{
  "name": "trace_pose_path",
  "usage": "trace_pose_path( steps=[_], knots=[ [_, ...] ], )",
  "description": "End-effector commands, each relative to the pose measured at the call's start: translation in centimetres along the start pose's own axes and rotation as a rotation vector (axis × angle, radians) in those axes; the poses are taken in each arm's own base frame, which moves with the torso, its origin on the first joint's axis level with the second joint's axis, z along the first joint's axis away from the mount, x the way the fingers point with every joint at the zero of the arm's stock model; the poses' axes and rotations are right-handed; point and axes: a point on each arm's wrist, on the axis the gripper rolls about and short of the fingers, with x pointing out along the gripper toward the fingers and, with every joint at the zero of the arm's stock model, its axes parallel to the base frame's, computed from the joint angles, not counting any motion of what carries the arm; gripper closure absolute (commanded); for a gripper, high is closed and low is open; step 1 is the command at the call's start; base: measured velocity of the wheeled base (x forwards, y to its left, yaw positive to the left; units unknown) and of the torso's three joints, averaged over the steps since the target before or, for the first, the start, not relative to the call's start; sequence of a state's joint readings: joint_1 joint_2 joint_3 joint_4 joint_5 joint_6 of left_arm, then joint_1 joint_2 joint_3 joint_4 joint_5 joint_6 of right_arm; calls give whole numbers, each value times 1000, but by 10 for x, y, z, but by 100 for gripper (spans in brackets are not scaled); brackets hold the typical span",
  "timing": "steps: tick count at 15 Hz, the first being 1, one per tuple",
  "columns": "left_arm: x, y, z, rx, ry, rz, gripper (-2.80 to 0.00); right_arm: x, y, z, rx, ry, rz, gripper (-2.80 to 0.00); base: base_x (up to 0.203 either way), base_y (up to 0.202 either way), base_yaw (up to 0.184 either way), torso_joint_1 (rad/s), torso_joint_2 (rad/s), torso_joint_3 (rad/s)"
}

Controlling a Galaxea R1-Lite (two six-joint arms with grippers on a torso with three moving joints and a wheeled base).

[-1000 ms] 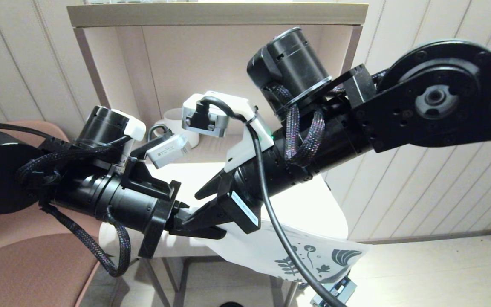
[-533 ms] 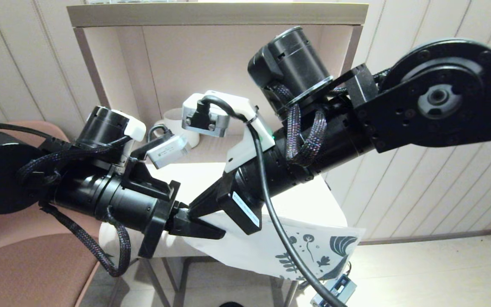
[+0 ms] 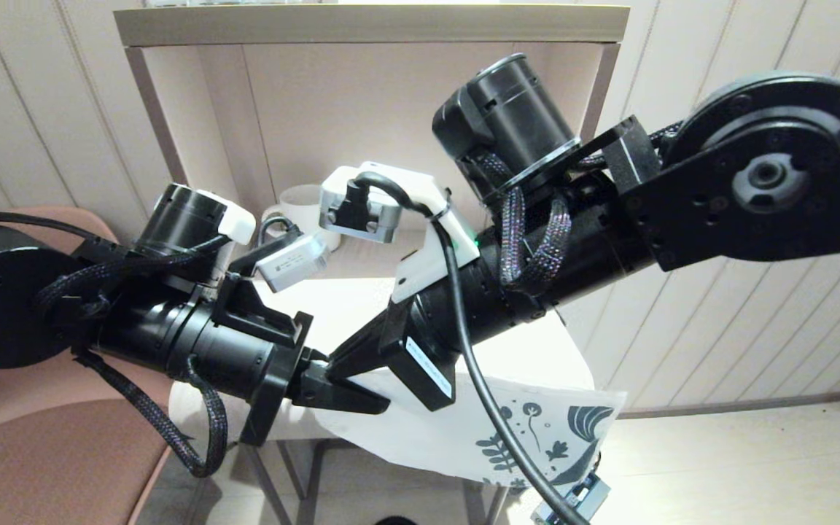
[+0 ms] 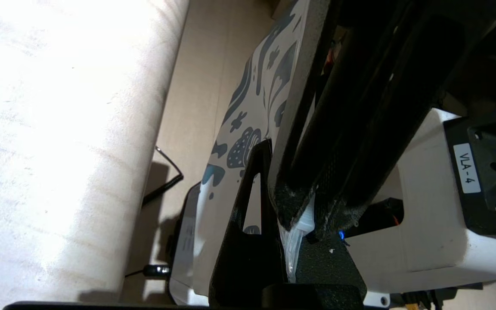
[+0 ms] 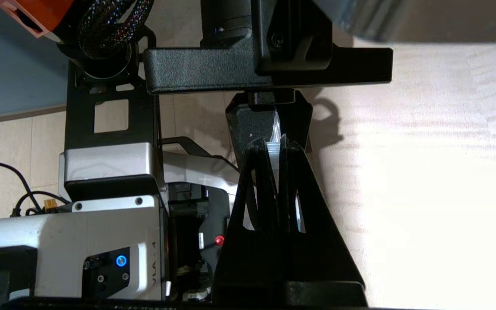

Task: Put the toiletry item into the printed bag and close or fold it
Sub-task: Close the strorage bag and place it on the desk

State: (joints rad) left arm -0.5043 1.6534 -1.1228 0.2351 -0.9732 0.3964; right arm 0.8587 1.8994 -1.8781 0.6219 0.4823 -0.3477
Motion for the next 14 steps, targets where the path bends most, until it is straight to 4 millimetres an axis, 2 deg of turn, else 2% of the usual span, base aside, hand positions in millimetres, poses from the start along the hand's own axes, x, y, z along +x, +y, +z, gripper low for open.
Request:
trace_pose_path(
  steps=[1,7,14],
  knots=[
    [0,0,0,1,-2,-4,0,-10,4,-1,0,0,-3,0,0,0,0,0,0,0],
    [0,0,0,1,-2,-4,0,-22,0,-11,25,13,-28,0,0,0,0,0,0,0],
    [0,0,-1,0,-1,-5,0,-58,-1,-29,74,19,-90,0,0,0,0,0,0,0]
  ],
)
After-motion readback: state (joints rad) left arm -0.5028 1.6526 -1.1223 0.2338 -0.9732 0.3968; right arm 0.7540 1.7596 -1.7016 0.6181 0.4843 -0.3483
